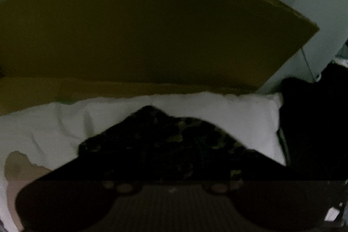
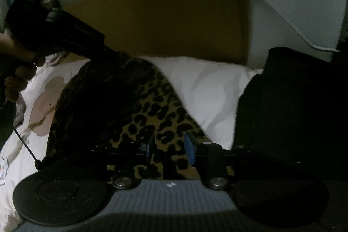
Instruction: Fold clothes
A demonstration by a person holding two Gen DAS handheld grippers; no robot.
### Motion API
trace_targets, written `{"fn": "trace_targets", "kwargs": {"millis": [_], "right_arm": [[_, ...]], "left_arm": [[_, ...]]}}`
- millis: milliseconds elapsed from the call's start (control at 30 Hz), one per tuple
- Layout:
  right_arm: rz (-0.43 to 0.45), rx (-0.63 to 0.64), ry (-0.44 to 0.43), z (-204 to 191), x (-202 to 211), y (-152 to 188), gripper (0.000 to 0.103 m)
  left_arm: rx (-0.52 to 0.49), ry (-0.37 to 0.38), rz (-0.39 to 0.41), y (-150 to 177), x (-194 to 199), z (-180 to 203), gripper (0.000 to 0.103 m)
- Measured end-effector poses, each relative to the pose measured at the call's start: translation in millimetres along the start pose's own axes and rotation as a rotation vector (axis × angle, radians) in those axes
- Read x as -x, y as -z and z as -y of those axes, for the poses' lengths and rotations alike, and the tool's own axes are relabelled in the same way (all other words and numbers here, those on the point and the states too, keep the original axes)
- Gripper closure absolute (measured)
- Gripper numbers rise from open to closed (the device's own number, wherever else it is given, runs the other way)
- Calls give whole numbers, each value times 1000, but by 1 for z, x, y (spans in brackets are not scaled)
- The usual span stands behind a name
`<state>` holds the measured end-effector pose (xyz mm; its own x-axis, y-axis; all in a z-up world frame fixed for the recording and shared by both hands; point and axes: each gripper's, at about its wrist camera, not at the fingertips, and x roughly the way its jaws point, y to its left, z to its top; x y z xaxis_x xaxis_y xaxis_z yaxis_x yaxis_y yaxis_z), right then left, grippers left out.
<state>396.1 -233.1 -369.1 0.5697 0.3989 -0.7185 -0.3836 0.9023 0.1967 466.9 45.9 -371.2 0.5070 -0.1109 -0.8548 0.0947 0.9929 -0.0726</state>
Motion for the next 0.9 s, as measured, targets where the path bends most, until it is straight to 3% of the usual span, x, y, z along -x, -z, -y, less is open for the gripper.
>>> {"fn": "trace_targets", "kwargs": {"millis": [200, 633, 733, 900], "right_arm": [[-50, 68, 18, -16, -25, 6, 66], [-113, 121, 192, 3, -39, 7, 66], [-112, 114, 212, 11, -37, 8, 51], [-112, 122, 221, 14, -29, 5, 51]], "left_arm": [[-29, -32, -29, 10, -20, -3, 60], [-98, -43, -55, 14, -47, 10, 59], [-155, -63, -58, 17, -54, 17, 57], [-264, -112, -51, 23, -57, 31, 55]]}}
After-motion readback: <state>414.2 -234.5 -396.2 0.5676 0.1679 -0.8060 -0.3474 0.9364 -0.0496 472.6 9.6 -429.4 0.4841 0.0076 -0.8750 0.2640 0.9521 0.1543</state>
